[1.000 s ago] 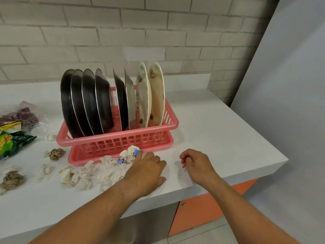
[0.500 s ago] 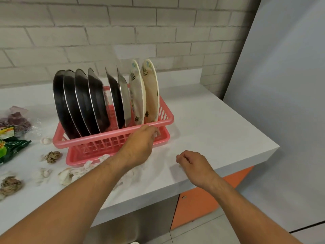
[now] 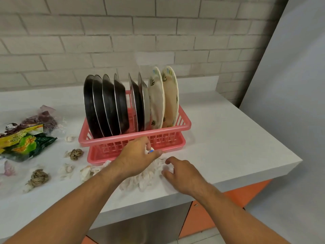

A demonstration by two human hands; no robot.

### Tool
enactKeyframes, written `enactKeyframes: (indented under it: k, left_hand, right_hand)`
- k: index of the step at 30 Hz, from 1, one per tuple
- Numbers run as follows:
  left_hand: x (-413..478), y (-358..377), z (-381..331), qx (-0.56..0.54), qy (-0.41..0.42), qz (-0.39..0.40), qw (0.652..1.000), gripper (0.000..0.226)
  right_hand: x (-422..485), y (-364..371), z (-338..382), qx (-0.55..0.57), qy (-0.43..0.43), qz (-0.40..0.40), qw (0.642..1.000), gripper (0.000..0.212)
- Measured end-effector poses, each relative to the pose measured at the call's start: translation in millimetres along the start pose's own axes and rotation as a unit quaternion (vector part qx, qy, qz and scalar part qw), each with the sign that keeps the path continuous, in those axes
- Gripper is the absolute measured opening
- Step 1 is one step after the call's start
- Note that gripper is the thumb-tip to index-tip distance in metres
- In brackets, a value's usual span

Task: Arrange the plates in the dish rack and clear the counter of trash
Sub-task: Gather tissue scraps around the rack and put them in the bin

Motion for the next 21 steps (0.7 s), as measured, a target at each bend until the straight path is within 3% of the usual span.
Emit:
enactKeyframes:
  k: [3, 7, 12, 14, 21]
  left_hand:
    - [-3, 6, 11, -0.007, -0.028, 0.044, 0.999, 0.023]
    - [-3, 0, 17, 0.010, -0.020, 0.040, 0.999, 0.012]
    - [-7, 11, 27, -0.041, -0.050, 0.061, 0.996, 0.019]
    - [-6, 12, 28, -0.040, -0.040, 0.049, 0.997, 0.013]
    - [-1, 10, 26, -0.065, -0.046, -0.007, 0.997, 0.049]
  right_hand:
    - [9, -1, 3, -0.037, 0.004, -0.006, 0.999, 0.052]
    - [24, 4, 4, -0.057, 0.018, -0.003, 0.998, 0.055]
    - [34, 3, 5, -0.076, 0.019, -0.019, 0.997, 0.033]
    - [34, 0, 4, -0.070, 0.016, -0.023, 0.997, 0.028]
    - [25, -17, -5, 0.051, -0.009, -0.028, 0.998, 0.015]
Point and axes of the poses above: each hand's wrist, its own x-axis towards the middle knuckle, its own y-axis out of the palm, z = x × y, the point moved 10 cm from there along x, towards the middle knuckle, and after that the axes turned 5 degrees about y, right-handed, at the moved point
